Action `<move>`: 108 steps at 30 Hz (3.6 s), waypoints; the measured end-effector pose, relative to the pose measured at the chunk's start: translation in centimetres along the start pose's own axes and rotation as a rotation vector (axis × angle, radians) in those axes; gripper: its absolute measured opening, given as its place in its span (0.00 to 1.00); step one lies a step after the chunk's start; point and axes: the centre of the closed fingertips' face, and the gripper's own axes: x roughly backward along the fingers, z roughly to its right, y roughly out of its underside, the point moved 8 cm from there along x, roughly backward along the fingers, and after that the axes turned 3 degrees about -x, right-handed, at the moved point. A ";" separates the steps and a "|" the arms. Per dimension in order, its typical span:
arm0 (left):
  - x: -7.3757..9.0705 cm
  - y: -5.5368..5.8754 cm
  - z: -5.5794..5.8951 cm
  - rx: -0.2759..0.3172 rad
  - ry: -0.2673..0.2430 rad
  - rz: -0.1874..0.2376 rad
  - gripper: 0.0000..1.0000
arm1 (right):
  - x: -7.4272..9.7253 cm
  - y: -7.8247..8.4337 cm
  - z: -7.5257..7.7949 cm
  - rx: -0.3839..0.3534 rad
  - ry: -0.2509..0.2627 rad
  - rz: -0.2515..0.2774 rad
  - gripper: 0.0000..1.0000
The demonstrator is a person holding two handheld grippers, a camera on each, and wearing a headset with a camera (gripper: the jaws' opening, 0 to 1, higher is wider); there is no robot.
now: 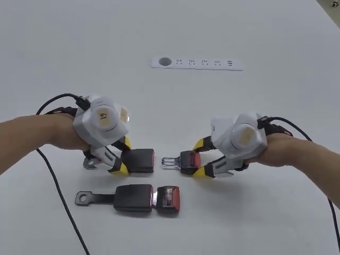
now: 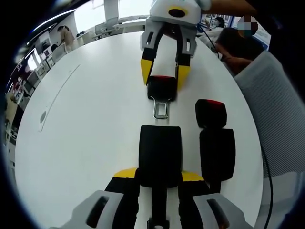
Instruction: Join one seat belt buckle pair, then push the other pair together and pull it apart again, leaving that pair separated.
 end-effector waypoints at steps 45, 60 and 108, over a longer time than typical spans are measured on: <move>0.1 0.0 0.1 -0.003 -0.006 0.017 0.32 | -2.1 -2.6 -0.3 -0.005 0.000 0.024 0.30; 0.1 0.1 0.0 -0.015 0.000 0.024 0.31 | -2.4 -2.6 -0.3 -0.006 0.015 0.026 0.30; 0.0 0.1 0.0 0.002 -0.005 0.020 0.31 | -3.7 -4.0 -0.5 -0.060 0.036 -0.009 0.29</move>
